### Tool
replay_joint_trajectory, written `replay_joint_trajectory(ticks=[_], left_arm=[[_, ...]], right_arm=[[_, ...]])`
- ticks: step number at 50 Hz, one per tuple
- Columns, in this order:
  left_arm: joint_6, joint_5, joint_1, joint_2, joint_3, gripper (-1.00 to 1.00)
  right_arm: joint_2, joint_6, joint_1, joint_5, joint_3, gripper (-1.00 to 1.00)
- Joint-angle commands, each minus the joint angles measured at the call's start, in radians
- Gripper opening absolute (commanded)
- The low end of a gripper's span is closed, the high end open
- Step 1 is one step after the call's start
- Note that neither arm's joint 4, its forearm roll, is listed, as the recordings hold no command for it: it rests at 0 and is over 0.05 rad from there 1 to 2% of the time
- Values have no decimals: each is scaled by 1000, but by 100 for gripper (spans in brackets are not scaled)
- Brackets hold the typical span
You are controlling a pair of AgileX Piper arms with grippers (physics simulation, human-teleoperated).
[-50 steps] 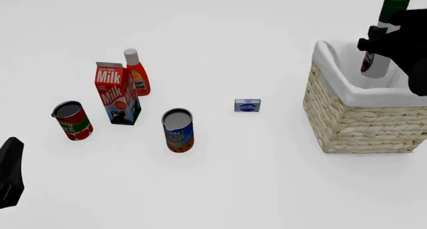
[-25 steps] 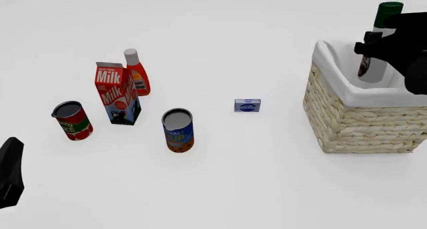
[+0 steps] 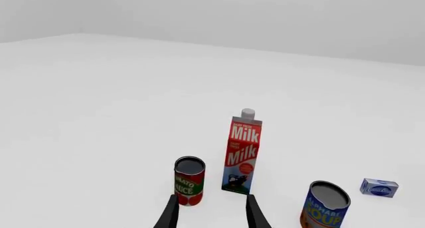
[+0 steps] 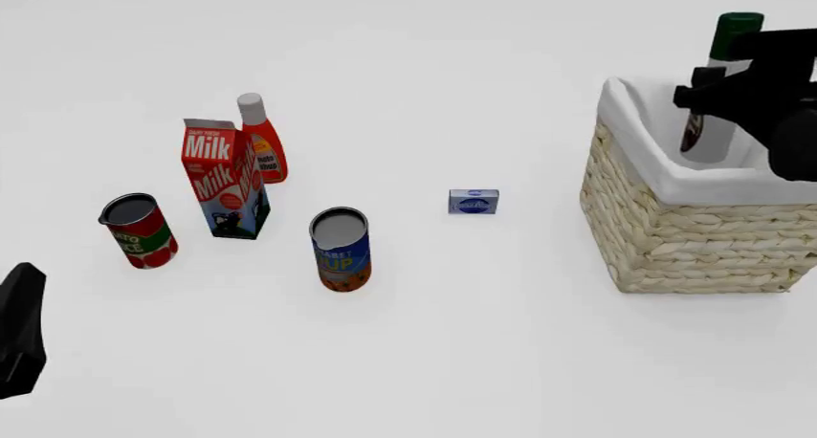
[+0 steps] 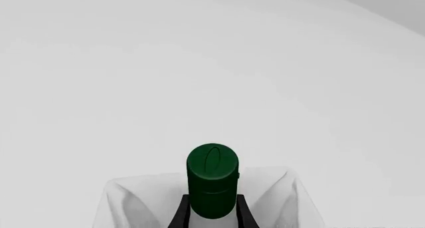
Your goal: Pick the salad dressing and place it in the basket.
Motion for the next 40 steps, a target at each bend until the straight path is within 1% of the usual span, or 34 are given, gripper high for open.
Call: replay_joint_trajectory(ticks=[1, 16, 37, 38, 40], left_arm=[[-1, 1, 0, 0, 0, 100], [0, 0, 0, 0, 0, 100], [0, 0, 1, 0, 0, 100], [0, -1, 2, 0, 0, 100], [0, 0, 3, 0, 0, 100]], right_arm=[[6, 16, -2, 4, -11, -100], [18, 22, -9, 9, -11, -100], [36, 21, 1, 4, -8, -100], [34, 18, 3, 4, -7, 100], [34, 19, 1, 5, -9, 100]])
